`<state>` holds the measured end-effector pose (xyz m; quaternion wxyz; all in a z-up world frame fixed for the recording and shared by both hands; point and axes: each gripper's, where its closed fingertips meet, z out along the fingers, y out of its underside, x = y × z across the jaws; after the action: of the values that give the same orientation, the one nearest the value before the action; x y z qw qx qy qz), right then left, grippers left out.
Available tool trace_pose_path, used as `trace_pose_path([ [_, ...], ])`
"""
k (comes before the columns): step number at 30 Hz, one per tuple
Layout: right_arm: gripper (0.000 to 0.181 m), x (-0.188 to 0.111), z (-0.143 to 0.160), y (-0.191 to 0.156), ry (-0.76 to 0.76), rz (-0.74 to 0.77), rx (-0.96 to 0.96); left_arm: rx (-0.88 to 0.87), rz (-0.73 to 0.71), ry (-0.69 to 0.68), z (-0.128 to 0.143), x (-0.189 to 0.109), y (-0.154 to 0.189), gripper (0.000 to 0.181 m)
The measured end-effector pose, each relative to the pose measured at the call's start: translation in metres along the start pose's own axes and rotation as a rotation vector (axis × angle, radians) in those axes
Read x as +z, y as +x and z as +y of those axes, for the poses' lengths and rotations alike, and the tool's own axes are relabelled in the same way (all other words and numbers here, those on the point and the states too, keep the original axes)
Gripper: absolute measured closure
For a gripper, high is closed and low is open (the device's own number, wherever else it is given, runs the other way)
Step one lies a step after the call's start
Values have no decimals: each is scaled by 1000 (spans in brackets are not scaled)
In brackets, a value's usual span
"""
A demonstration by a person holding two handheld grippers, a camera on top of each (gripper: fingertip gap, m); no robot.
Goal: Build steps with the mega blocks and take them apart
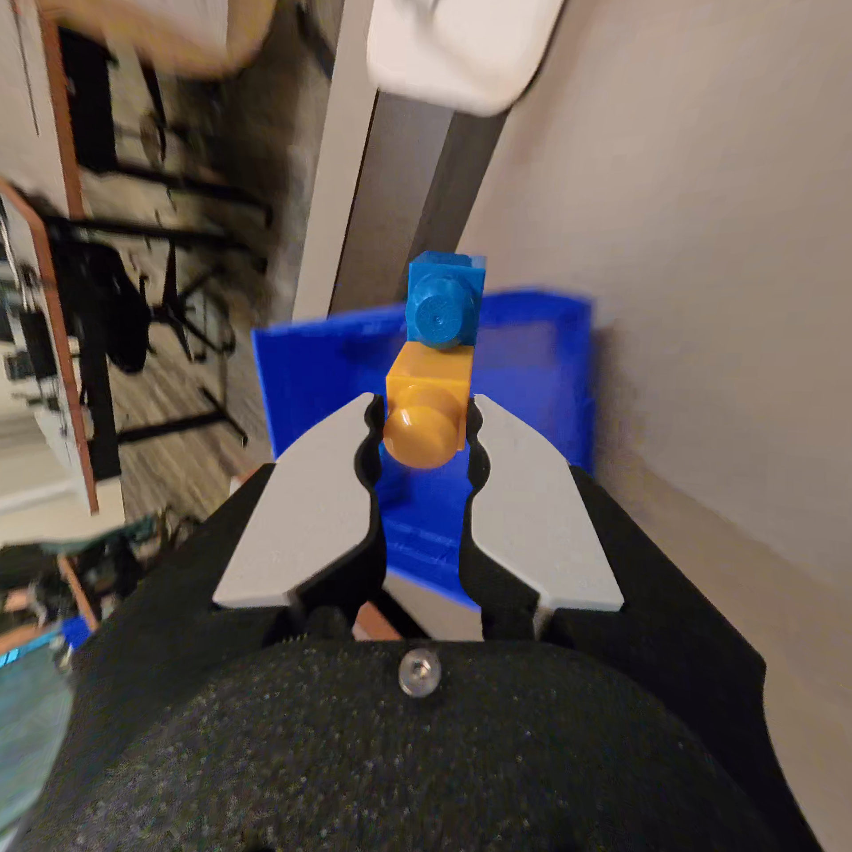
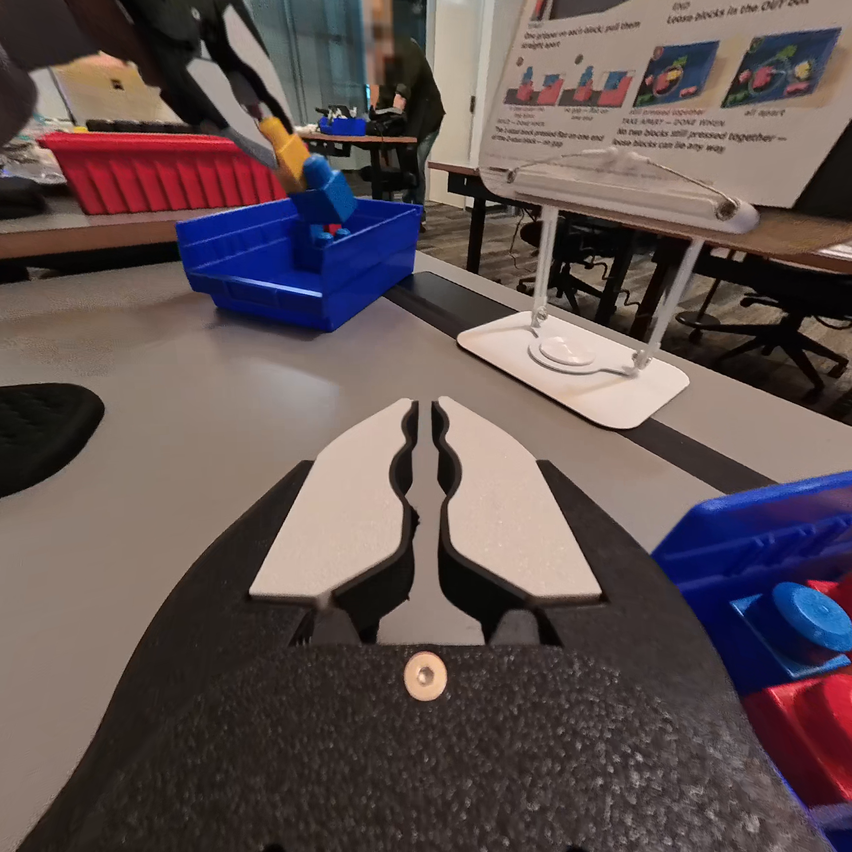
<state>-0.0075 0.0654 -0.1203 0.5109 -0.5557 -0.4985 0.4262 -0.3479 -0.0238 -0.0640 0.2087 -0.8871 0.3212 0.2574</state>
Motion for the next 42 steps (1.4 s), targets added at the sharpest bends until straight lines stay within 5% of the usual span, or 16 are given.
trace_pose_path([
  [7, 149, 3, -5, -30, -16, -89, -92, 70, 207, 342, -123, -25, 131, 146],
  [15, 119, 14, 37, -72, -256, -202, -310, 186, 387, 442, -177, -23, 235, 147],
  [19, 143, 12, 49, -74, -294, -230, -368, 238, 407, 464, -183, -35, 247, 147],
  [23, 143, 6, 37, -76, -228, -280, -317, 207, 428, 594, -196, -60, 245, 148],
  [30, 146, -17, -23, -72, 101, -446, 90, -268, 584, 1099, -223, -120, 205, 121],
  [34, 146, -29, -50, -62, 268, -492, 249, -473, 701, 1182, -230, -106, 215, 119],
  [38, 146, -29, -51, -68, 286, -522, 278, -477, 712, 1213, -243, -100, 232, 143],
  [42, 146, -26, -46, -75, 259, -556, 282, -435, 688, 1220, -238, -97, 235, 144],
])
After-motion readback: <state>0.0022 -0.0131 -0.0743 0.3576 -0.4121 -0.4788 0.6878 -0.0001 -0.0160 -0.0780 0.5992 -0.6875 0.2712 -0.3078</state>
